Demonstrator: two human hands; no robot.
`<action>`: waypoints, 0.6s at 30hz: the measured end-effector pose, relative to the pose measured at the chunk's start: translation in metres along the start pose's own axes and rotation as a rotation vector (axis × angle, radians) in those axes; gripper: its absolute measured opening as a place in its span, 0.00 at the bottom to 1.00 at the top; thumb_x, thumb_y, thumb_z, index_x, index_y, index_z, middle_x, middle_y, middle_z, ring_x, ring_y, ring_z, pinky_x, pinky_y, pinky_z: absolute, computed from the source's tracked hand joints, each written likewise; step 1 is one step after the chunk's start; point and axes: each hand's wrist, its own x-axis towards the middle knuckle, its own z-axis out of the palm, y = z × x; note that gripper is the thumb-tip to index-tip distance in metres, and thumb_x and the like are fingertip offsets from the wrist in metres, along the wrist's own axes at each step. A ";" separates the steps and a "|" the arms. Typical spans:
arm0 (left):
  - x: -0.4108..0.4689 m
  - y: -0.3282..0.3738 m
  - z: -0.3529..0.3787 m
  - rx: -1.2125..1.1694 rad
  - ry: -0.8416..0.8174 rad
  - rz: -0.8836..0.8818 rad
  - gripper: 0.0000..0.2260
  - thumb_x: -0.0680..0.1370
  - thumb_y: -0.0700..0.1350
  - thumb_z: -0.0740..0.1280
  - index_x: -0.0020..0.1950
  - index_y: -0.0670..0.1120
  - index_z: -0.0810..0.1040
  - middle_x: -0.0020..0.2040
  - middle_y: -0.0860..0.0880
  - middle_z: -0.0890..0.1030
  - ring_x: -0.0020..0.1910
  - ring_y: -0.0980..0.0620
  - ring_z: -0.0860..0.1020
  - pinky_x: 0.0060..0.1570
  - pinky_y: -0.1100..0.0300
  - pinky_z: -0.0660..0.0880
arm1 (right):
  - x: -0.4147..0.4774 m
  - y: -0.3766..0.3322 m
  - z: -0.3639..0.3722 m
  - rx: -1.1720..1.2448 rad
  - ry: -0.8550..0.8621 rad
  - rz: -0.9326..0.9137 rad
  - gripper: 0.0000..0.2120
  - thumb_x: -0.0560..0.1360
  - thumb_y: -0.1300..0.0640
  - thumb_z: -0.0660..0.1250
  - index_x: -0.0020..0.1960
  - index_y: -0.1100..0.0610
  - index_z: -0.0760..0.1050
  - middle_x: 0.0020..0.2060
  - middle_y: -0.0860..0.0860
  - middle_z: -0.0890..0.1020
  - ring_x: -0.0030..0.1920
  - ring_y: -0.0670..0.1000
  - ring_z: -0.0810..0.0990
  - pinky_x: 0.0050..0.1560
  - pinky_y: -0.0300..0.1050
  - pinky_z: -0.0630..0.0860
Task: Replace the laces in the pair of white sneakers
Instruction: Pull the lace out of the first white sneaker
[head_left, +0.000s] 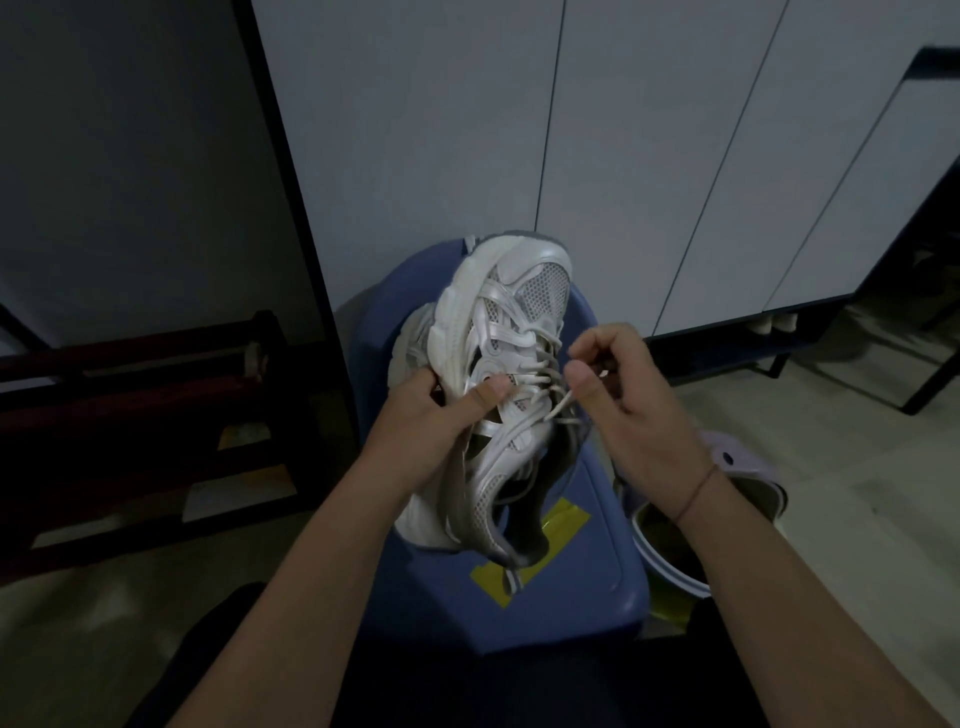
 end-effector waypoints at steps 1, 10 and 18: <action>0.000 0.000 0.000 0.014 0.007 0.001 0.21 0.60 0.62 0.73 0.50 0.57 0.79 0.49 0.59 0.85 0.51 0.59 0.82 0.55 0.60 0.77 | 0.000 -0.001 0.001 -0.085 -0.035 -0.061 0.06 0.75 0.46 0.62 0.46 0.48 0.69 0.44 0.49 0.72 0.44 0.45 0.72 0.48 0.34 0.69; 0.001 -0.003 -0.004 -0.009 0.002 -0.019 0.18 0.65 0.58 0.74 0.53 0.56 0.79 0.50 0.58 0.85 0.49 0.60 0.83 0.51 0.63 0.77 | 0.008 -0.002 -0.025 -0.127 0.173 -0.047 0.08 0.74 0.45 0.60 0.40 0.47 0.68 0.39 0.46 0.70 0.39 0.40 0.70 0.43 0.30 0.66; 0.001 0.000 0.000 -0.014 0.011 -0.024 0.22 0.61 0.61 0.73 0.52 0.56 0.79 0.51 0.56 0.85 0.52 0.57 0.83 0.53 0.59 0.77 | 0.004 -0.002 0.001 -0.359 -0.083 -0.211 0.12 0.69 0.40 0.67 0.41 0.48 0.72 0.43 0.48 0.71 0.47 0.49 0.70 0.50 0.40 0.68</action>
